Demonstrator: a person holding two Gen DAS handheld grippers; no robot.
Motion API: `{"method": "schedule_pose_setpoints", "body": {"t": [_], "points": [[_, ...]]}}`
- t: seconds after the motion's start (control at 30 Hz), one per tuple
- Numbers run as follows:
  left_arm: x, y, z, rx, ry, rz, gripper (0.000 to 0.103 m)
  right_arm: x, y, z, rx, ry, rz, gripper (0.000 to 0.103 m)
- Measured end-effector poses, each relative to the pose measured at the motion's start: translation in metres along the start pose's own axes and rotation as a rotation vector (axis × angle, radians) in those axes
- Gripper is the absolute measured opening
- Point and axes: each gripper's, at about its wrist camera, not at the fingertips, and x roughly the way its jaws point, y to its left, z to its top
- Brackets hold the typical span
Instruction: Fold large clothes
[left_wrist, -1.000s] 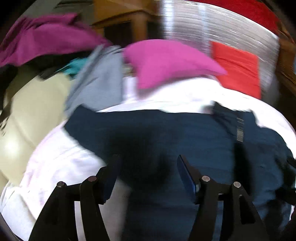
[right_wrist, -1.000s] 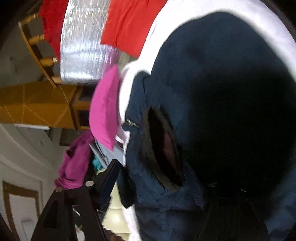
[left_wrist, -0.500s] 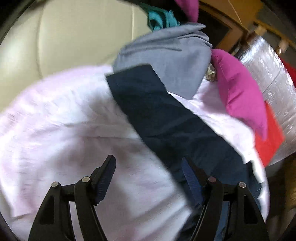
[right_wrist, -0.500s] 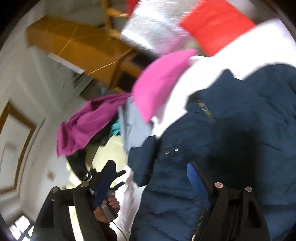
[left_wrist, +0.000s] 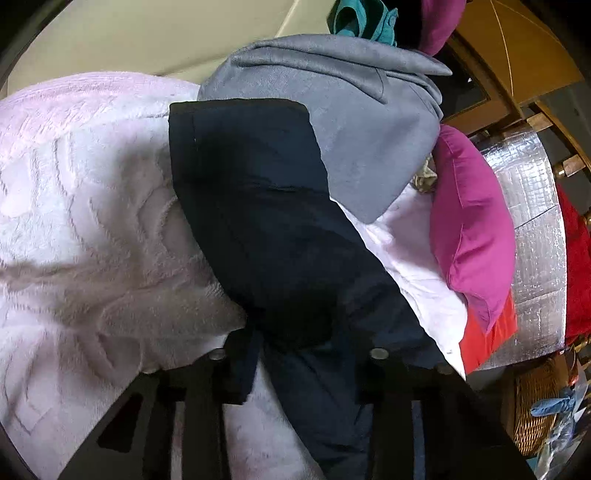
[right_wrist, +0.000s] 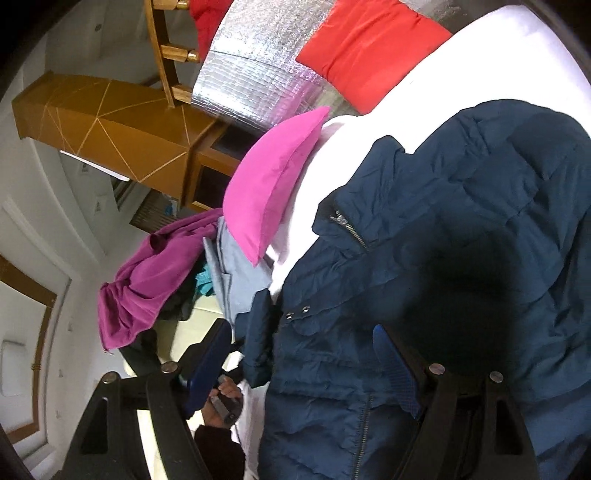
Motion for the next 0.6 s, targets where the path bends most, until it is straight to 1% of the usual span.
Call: {"method": "schedule_pose_setpoints", "body": {"t": [0.03,0.07,0.13,0.2,0.3,0.4,0.43,0.5,0.53,0.6], "points": [[0.001,-0.002,0.001,-0.003,-0.01,-0.009,0.027,-0.001,-0.001,0.001,0.005,-0.004,-0.002,0.082],[0.001,-0.004,0.001,0.004,-0.014,-0.012,0.023,-0.003,-0.003,0.002,0.014,-0.013,-0.005,0.082],[-0.004,-0.016,-0.001,0.048,-0.033,-0.004,0.018,-0.007,-0.006,0.004,0.027,-0.031,-0.014,0.082],[-0.01,-0.033,-0.005,0.107,-0.049,-0.006,0.016,-0.012,-0.008,0.004,0.039,-0.049,-0.023,0.082],[-0.026,-0.064,-0.016,0.195,-0.073,-0.033,0.013,-0.023,-0.01,0.006,0.057,-0.072,-0.018,0.082],[-0.049,-0.108,-0.041,0.311,-0.11,-0.071,0.013,-0.035,-0.011,0.007,0.065,-0.1,-0.018,0.082],[-0.06,-0.126,-0.054,0.354,-0.116,-0.106,0.012,-0.04,-0.012,0.008,0.07,-0.108,-0.017,0.082],[-0.073,-0.153,-0.079,0.426,-0.113,-0.155,0.012,-0.047,-0.016,0.009,0.084,-0.122,-0.016,0.082],[-0.079,-0.17,-0.098,0.478,-0.108,-0.177,0.012,-0.051,-0.018,0.009,0.093,-0.128,-0.016,0.082],[-0.083,-0.195,-0.129,0.56,-0.087,-0.205,0.012,-0.058,-0.023,0.01,0.109,-0.14,-0.018,0.082]]}}
